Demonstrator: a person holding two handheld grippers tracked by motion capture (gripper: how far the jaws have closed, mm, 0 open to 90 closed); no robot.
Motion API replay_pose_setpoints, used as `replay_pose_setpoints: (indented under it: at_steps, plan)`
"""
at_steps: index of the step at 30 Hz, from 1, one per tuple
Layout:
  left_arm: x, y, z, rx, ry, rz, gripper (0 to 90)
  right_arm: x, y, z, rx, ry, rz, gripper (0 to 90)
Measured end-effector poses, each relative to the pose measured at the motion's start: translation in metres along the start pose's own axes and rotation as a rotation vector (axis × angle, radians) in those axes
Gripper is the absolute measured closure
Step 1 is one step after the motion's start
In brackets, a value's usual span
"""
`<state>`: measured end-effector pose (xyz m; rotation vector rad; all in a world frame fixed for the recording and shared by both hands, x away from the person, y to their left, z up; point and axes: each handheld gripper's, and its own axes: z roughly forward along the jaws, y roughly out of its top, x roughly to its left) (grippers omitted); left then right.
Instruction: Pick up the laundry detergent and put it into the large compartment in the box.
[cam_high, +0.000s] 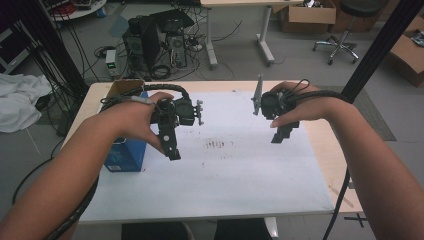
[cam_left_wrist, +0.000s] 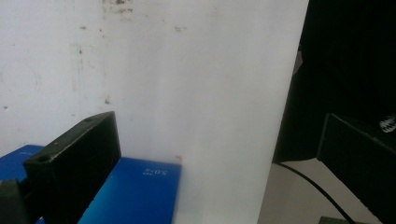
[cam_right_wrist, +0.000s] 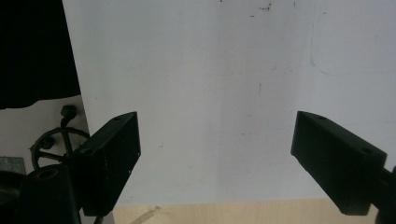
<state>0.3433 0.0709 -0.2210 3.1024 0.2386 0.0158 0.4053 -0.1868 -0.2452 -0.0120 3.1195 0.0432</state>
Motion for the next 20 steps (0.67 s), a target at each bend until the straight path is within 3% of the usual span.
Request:
replay_pose_setpoints:
  at_steps: [20]
  plan:
    - [0.0014,-0.0021,0.0036,-0.013,-0.005,0.004,0.0,-0.0012,0.0061,0.0034,0.003,0.004,-0.004,15.9]
